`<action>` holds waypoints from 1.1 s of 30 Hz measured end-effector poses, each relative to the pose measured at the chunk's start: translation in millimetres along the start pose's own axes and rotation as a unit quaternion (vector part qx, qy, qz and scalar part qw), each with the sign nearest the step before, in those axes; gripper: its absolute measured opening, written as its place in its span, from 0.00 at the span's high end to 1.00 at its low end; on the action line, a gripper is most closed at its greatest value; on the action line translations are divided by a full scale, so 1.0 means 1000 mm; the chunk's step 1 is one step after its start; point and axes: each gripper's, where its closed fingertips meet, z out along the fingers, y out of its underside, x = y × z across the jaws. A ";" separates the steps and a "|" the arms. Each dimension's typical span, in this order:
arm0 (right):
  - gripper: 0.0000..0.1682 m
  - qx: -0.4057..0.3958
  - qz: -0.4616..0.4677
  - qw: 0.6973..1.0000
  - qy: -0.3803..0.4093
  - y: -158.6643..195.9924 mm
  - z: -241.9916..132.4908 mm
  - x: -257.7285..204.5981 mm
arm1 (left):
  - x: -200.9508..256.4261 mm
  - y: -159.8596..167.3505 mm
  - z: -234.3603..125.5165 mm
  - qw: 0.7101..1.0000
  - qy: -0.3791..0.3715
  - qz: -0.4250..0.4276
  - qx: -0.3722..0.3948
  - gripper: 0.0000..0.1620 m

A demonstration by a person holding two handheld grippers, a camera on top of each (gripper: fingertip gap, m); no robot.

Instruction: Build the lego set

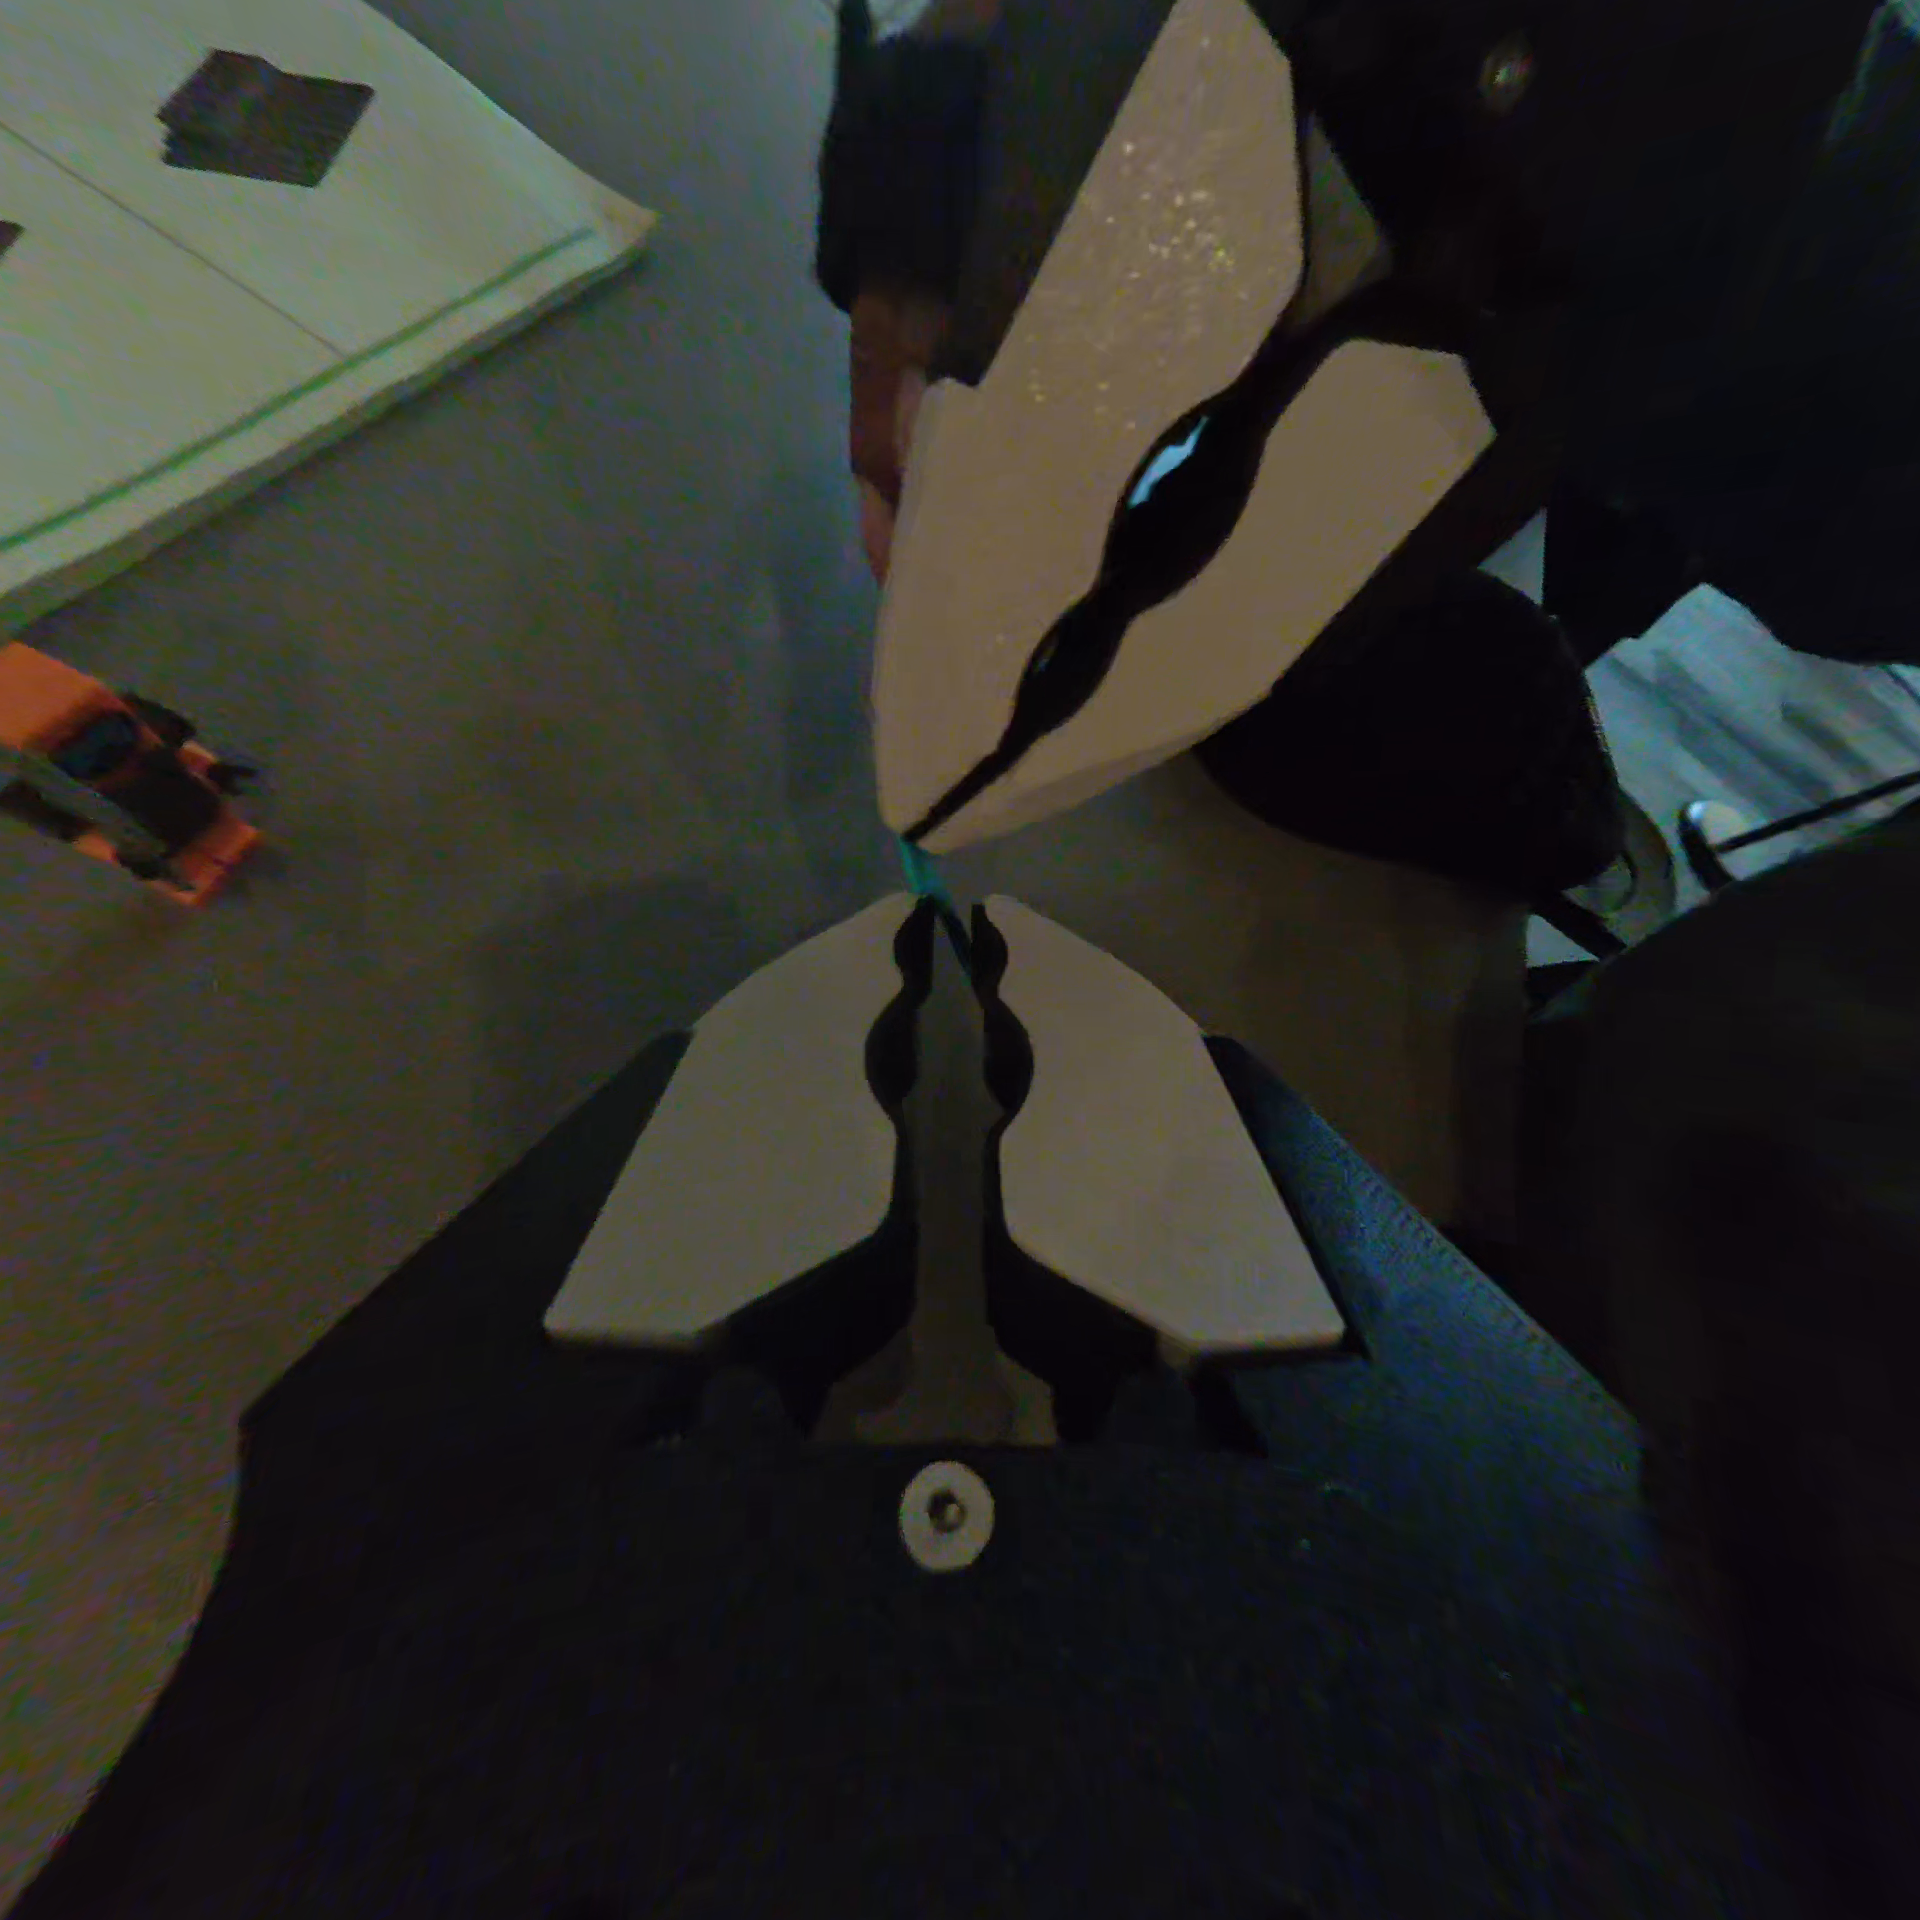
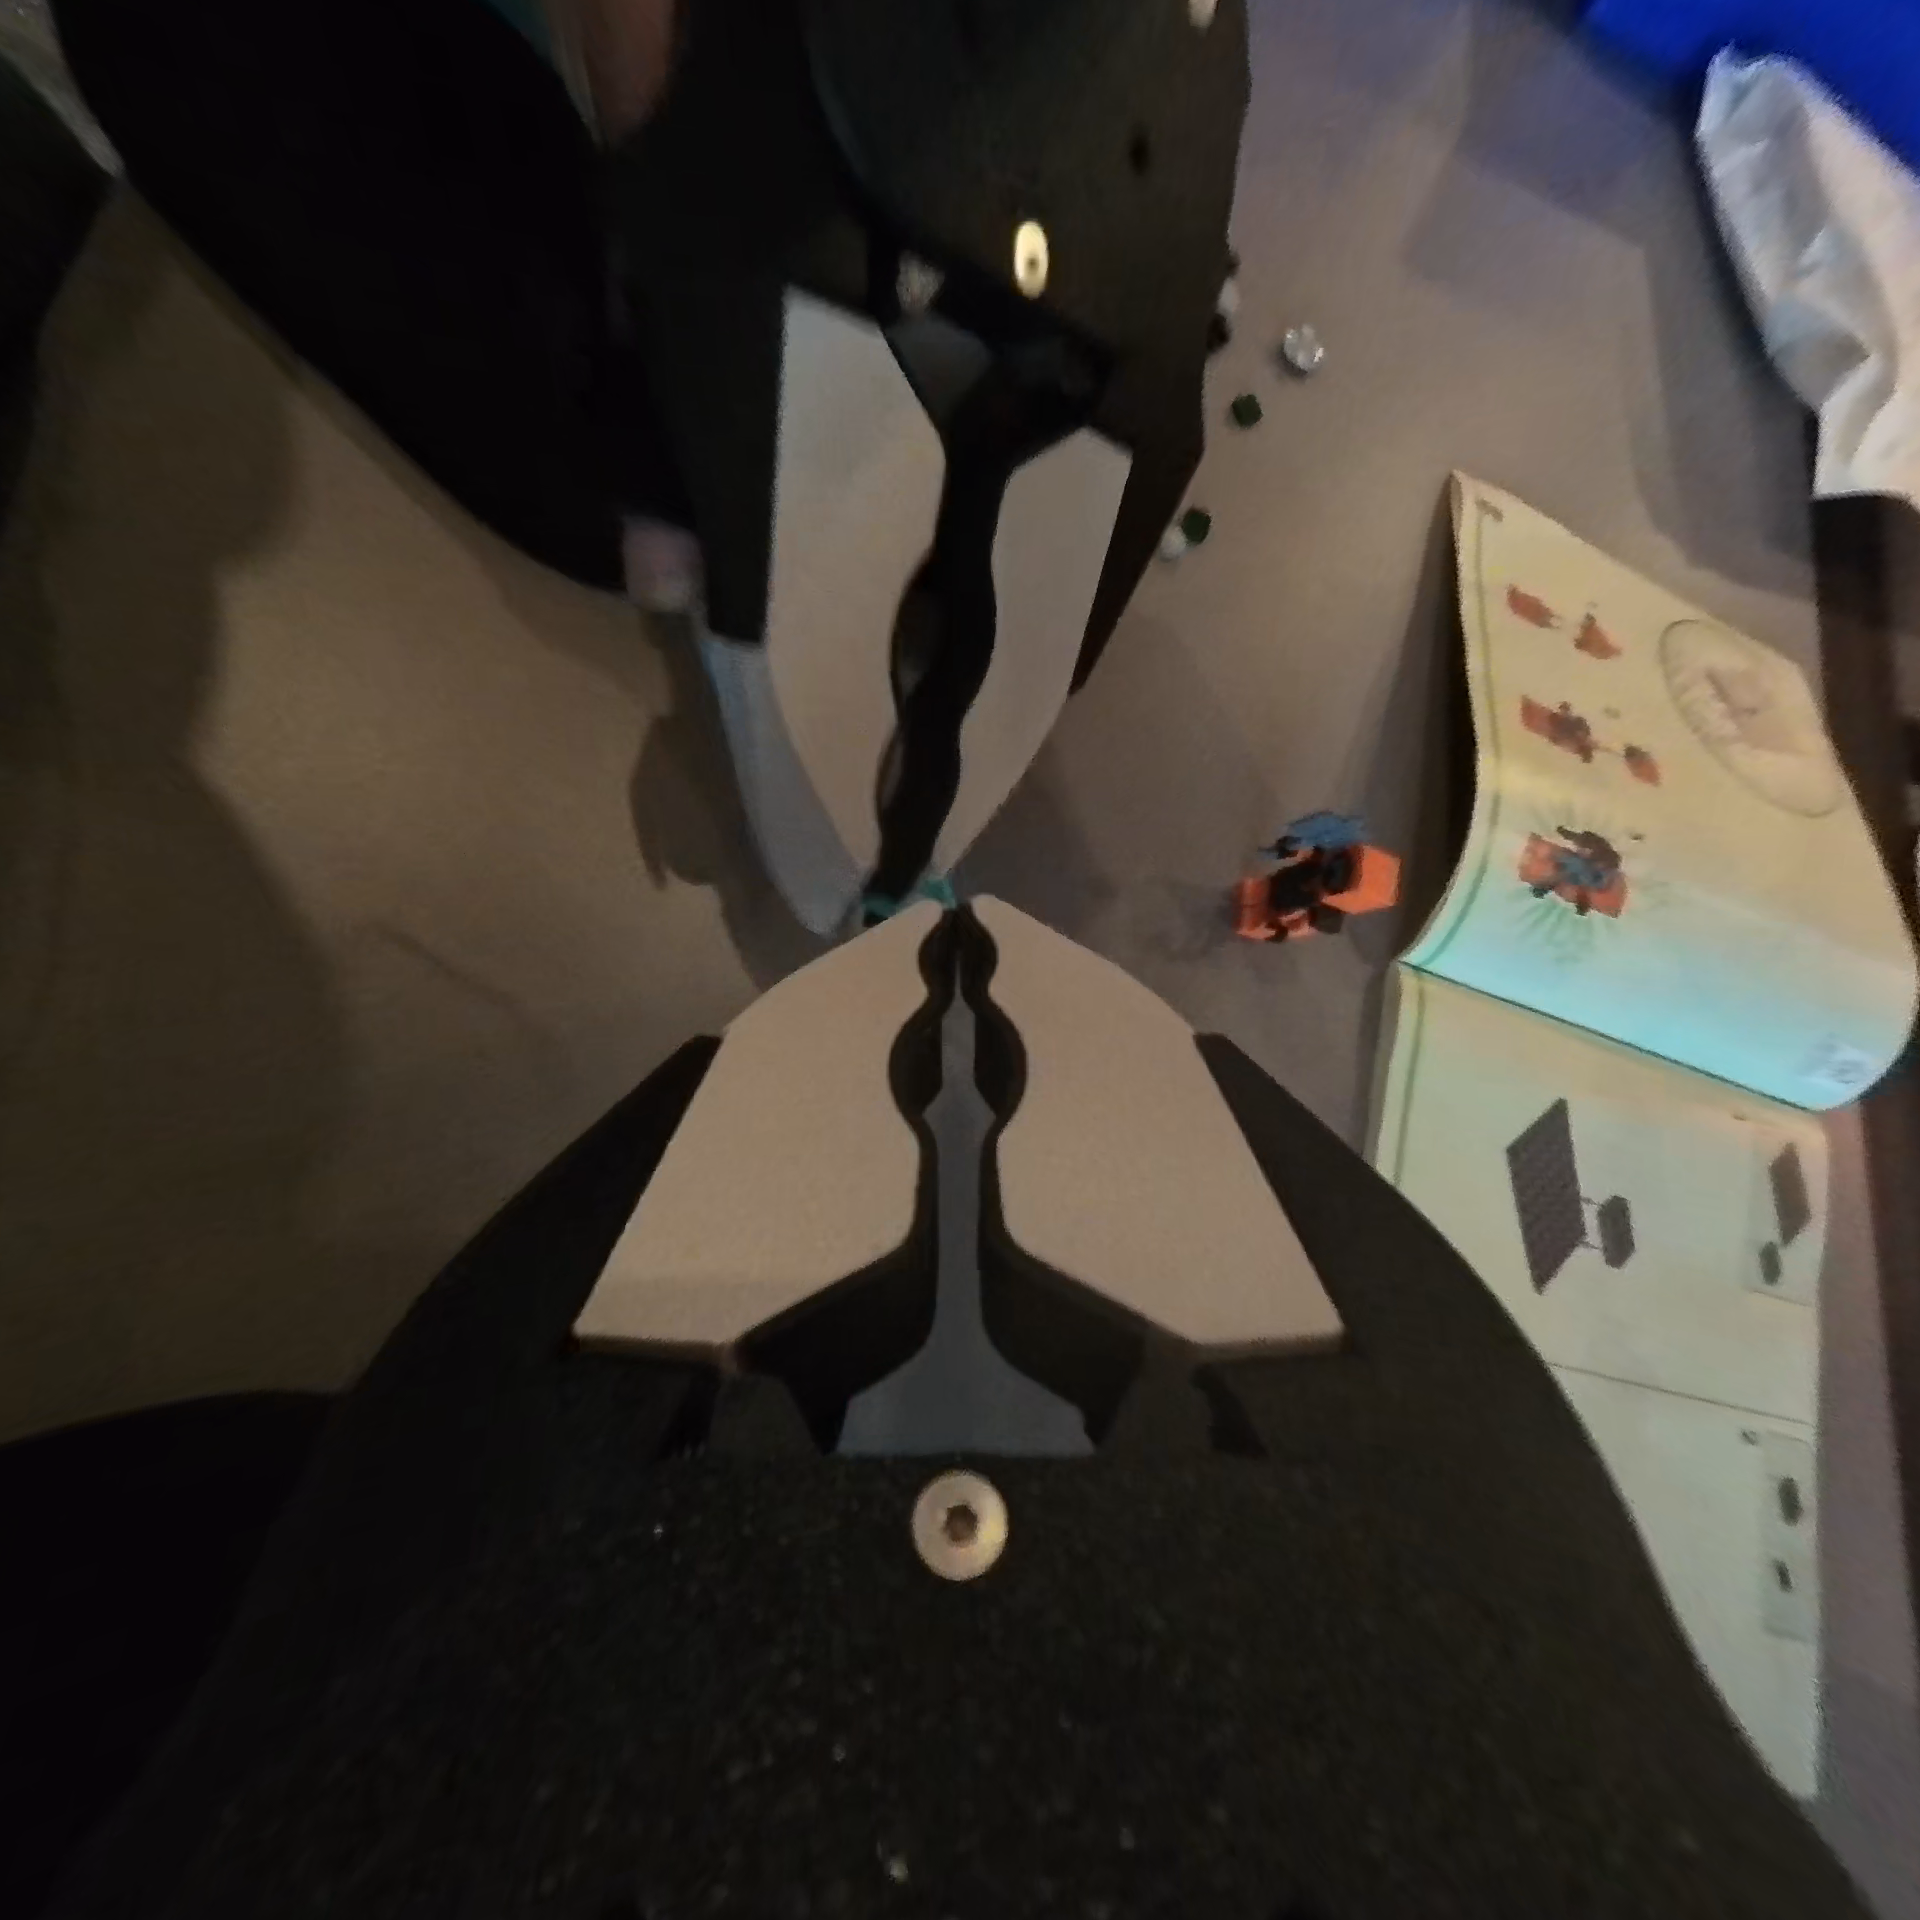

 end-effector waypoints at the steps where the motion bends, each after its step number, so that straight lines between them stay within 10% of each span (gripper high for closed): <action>1: 0.99 0.005 0.002 1.000 0.000 -0.001 -0.001 -0.001 | -0.002 0.000 0.001 1.000 -0.006 0.002 -0.003 0.97; 21: 0.97 0.196 0.201 0.958 -0.060 -0.025 -0.042 -0.004 | 0.020 -0.036 -0.014 0.989 -0.030 0.104 0.097 0.98; 33: 0.99 0.086 0.152 0.980 -0.091 -0.017 -0.044 -0.014 | 0.025 -0.037 -0.017 0.986 -0.042 0.139 0.085 0.90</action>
